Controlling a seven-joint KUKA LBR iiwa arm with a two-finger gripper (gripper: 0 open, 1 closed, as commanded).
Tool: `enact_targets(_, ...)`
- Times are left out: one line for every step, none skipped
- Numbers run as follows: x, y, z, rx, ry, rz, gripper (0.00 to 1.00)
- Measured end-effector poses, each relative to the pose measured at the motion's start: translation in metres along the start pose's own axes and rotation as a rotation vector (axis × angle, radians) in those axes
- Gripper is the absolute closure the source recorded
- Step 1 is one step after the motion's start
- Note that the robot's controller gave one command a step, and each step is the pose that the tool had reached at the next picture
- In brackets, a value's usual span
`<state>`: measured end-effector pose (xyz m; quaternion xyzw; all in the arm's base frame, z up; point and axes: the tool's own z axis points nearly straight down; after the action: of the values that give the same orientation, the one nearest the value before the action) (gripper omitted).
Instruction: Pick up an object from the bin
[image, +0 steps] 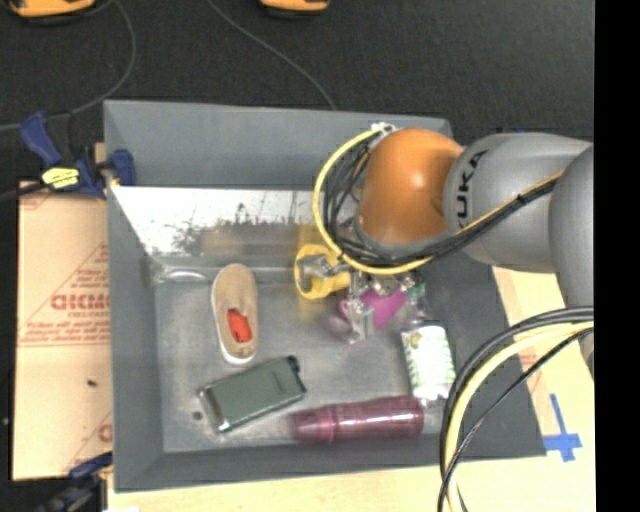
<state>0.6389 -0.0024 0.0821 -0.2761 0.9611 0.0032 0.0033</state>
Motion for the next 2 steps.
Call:
enact_targets(0.0228, -0.0536, 0.0015, 0.011, -0.009, 0.009, 1.0)
enact_targets(0.0223, -0.0509, 0.0025, 0.01, -0.008, 0.015, 1.0)
